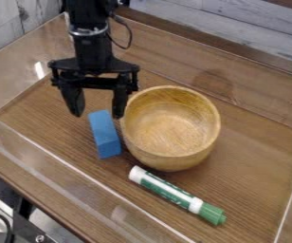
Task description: Put the blue block in the brown bowl
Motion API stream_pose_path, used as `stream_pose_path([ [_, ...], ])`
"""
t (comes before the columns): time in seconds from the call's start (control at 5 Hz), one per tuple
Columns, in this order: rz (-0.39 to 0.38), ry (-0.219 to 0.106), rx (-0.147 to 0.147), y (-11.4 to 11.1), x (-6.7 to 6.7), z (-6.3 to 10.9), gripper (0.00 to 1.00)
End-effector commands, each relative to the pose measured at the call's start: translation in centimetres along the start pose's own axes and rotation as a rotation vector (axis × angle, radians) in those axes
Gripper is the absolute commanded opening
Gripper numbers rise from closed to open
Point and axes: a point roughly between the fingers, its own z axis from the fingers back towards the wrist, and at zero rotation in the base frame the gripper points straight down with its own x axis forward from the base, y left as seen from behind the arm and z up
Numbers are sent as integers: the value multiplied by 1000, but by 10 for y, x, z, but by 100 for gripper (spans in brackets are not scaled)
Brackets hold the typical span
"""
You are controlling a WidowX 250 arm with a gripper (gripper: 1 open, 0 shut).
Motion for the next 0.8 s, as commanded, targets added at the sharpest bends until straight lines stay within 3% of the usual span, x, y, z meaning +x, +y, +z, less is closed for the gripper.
stream_pose_path([
  [0.0, 15, -32, -3, -2, 2, 0, 100],
  [0.6, 59, -22, 3, -7, -4, -20, 100],
])
